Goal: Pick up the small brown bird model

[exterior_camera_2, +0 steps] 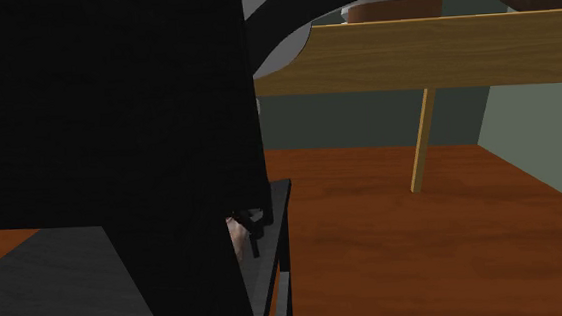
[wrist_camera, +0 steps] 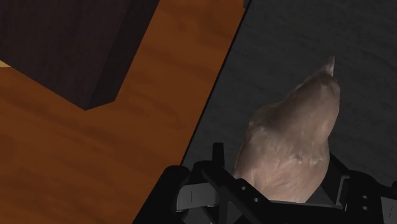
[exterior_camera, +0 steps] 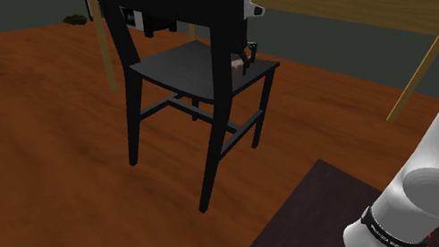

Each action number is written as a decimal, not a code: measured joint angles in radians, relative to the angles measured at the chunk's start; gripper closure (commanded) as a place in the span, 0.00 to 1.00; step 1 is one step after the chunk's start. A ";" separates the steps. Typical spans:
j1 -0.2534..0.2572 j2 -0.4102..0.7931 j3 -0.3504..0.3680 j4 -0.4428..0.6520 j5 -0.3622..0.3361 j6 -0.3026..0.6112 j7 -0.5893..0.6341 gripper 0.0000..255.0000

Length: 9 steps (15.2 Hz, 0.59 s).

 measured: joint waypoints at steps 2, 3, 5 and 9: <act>0.000 -0.002 0.000 0.014 0.000 -0.017 0.000 1.00; 0.000 -0.002 0.000 0.027 0.000 -0.030 0.001 1.00; 0.000 -0.006 0.000 0.043 0.001 -0.051 0.000 1.00; 0.000 -0.005 0.000 0.099 0.001 -0.106 0.000 1.00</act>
